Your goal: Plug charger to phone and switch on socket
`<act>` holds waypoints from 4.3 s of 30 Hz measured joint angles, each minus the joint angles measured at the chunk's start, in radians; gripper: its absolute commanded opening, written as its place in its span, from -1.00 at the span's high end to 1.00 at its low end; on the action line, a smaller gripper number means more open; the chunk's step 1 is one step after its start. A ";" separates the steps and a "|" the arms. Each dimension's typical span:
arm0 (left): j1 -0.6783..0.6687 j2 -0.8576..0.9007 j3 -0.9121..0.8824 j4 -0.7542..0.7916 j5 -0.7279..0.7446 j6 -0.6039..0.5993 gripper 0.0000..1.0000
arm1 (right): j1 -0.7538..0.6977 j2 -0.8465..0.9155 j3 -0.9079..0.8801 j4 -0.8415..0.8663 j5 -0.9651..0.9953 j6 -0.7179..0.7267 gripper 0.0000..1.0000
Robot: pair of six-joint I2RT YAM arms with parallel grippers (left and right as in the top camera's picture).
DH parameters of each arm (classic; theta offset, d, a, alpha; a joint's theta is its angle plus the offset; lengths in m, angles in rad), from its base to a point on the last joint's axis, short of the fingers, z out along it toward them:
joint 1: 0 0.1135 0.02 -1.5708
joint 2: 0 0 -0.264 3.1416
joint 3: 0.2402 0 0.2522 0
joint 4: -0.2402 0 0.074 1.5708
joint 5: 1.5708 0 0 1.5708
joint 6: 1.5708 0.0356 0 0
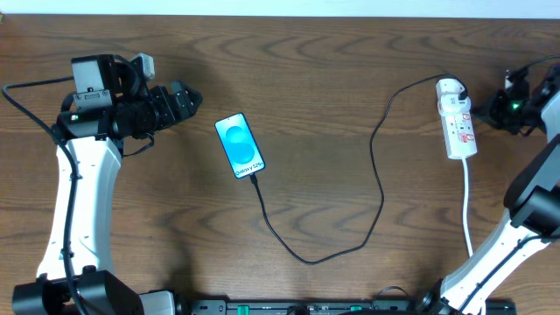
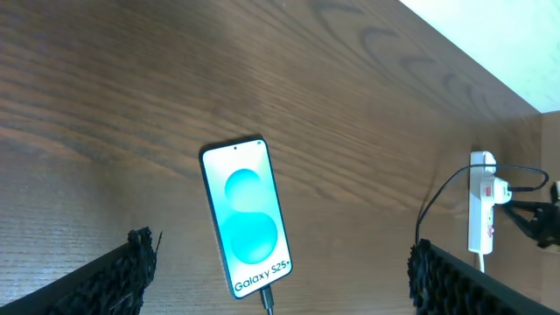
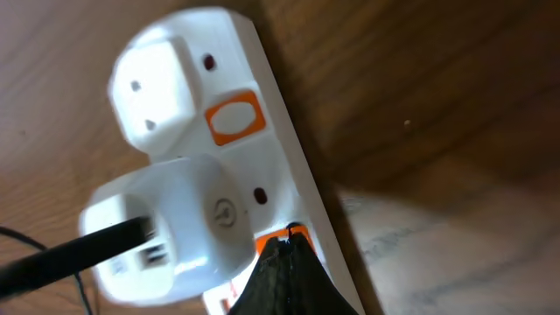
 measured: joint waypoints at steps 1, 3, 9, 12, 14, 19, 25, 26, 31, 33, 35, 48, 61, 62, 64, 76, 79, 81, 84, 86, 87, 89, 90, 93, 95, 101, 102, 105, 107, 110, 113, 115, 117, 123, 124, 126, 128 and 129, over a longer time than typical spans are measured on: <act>0.000 0.000 0.000 0.000 0.000 0.000 -0.88 | 0.002 0.011 0.000 0.008 -0.002 0.001 0.98; 0.000 0.000 0.000 0.000 0.000 0.000 -0.88 | 0.000 0.014 0.004 0.008 -0.002 0.003 0.98; 0.000 0.000 0.000 0.000 0.000 0.000 -0.88 | 0.003 0.016 0.004 0.015 -0.003 0.004 0.98; 0.000 0.000 0.000 0.000 0.000 0.000 -0.88 | 0.003 0.016 0.004 0.014 -0.002 0.004 0.98; 0.000 0.000 0.000 0.000 0.000 0.000 -0.88 | 0.004 0.016 0.005 0.008 -0.003 0.004 0.98; 0.000 0.000 0.000 0.000 0.000 0.000 -0.88 | 0.008 0.016 0.010 -0.003 -0.002 0.002 0.98; 0.000 0.000 0.000 0.000 0.000 0.000 -0.88 | 0.016 0.016 0.015 -0.011 0.002 -0.001 0.98; 0.000 0.000 0.000 0.000 0.000 0.000 -0.88 | 0.018 0.016 0.017 -0.015 0.002 -0.001 0.98; 0.000 0.000 0.000 0.000 0.000 0.000 -0.88 | 0.022 0.016 0.023 -0.031 0.010 -0.001 0.98; 0.000 0.000 0.000 0.000 0.000 0.000 -0.88 | 0.027 0.016 0.027 -0.037 0.025 0.000 0.98; 0.000 0.000 0.000 0.000 0.000 0.000 -0.88 | 0.029 0.016 0.029 -0.041 0.032 0.000 0.98; 0.000 0.000 0.000 0.000 0.000 0.000 -0.88 | 0.041 0.014 0.037 -0.063 0.067 0.000 0.98; 0.000 0.000 0.000 0.000 0.000 0.000 -0.88 | 0.051 0.009 0.039 -0.075 0.098 0.032 0.98; 0.000 0.000 0.000 0.000 0.000 0.000 -0.88 | 0.051 0.008 0.039 -0.079 0.098 0.060 0.98; 0.000 0.000 0.000 0.000 0.000 0.000 -0.88 | 0.052 0.007 0.039 -0.088 0.095 0.090 0.98; 0.000 0.000 0.000 0.000 0.000 0.000 -0.88 | 0.063 0.003 0.039 -0.085 0.115 0.330 0.98; 0.000 0.000 0.000 0.000 0.000 0.000 -0.88 | 0.066 0.001 0.036 -0.062 0.127 0.376 0.98; 0.000 0.000 0.000 0.000 0.000 0.000 -0.88 | 0.066 0.002 0.035 -0.040 0.135 0.396 0.98; 0.000 0.000 0.000 0.000 0.000 0.000 -0.88 | 0.064 0.002 0.035 -0.038 0.135 0.406 0.96; 0.000 0.000 0.000 0.000 0.000 0.000 -0.88 | 0.059 0.001 0.035 -0.037 0.127 0.409 0.95; 0.000 0.000 0.000 0.000 0.000 0.000 -0.88 | 0.057 0.001 0.033 -0.036 0.119 0.409 0.95; 0.000 0.000 0.000 0.000 0.000 0.000 -0.88 | 0.048 -0.001 0.030 -0.036 0.105 0.409 0.93; 0.000 0.000 0.000 0.000 0.000 0.000 -0.88 | 0.045 -0.003 0.029 -0.037 0.097 0.408 0.92; 0.000 0.000 0.000 0.000 0.000 0.000 -0.88 | 0.031 -0.012 0.024 -0.037 0.070 0.403 0.88; 0.000 0.000 0.000 0.000 0.000 0.000 -0.88 | 0.025 -0.018 0.024 -0.032 0.061 0.399 0.83; 0.000 0.000 0.000 0.000 0.000 0.000 -0.88 | -0.003 -0.056 0.024 -0.011 0.038 0.399 0.74; 0.000 0.000 0.000 0.000 0.000 0.000 -0.88 | -0.010 -0.072 0.024 -0.011 0.039 0.399 0.74; 0.000 0.000 0.000 0.000 0.000 0.000 -0.88 | -0.030 -0.150 0.024 -0.023 0.034 0.387 0.74; 0.000 0.000 0.000 -0.001 0.000 0.000 -0.88 | -0.032 -0.191 0.024 -0.037 0.027 0.371 0.74; 0.000 0.000 0.000 -0.001 0.000 0.000 -0.88 | -0.015 -0.264 0.024 -0.075 0.020 0.345 0.75; 0.000 0.000 0.000 0.000 0.000 0.000 -0.88 | 0.036 -0.339 0.024 -0.108 0.016 0.323 0.75; 0.000 0.000 0.000 0.000 0.000 0.000 -0.88 | 0.090 -0.383 0.024 -0.124 0.015 0.311 0.75; 0.000 0.000 0.000 0.000 0.000 0.000 -0.88 | 0.141 -0.412 0.024 -0.131 0.013 0.303 0.74; 0.000 0.000 0.000 0.000 0.000 0.000 -0.88 | 0.375 -0.482 0.024 -0.134 0.037 0.274 0.74; 0.000 0.000 0.000 0.000 0.000 0.000 -0.88 | 0.400 -0.485 0.024 -0.137 0.048 0.272 0.74; 0.000 0.000 0.000 0.000 0.000 0.000 -0.88 | 0.455 -0.488 0.024 -0.146 0.059 0.269 0.74; 0.000 0.000 0.000 0.000 0.000 0.000 -0.88 | 0.496 -0.488 0.024 -0.154 0.069 0.258 0.74; 0.000 0.000 0.000 0.000 0.000 0.000 -0.88 | 0.513 -0.488 0.024 -0.155 0.078 0.249 0.73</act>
